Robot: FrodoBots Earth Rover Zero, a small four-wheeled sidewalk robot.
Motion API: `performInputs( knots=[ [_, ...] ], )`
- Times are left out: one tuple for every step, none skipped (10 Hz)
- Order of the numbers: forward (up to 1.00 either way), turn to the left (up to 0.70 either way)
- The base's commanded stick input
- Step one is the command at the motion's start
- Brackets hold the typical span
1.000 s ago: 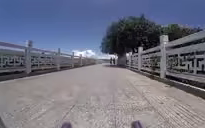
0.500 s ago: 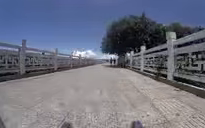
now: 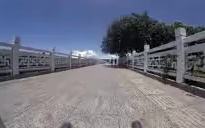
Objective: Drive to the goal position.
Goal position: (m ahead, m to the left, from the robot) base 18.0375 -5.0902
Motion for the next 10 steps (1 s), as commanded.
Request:
performInputs(
  knots=[
    [0.7, 0.0],
    [0.7, 0.0],
    [0.7, 0.0],
    [0.7, 0.0],
    [0.7, 0.0],
    [0.7, 0.0],
    [0.7, 0.0],
    [0.7, 0.0],
    [0.7, 0.0],
    [0.7, 0.0]
  ],
)
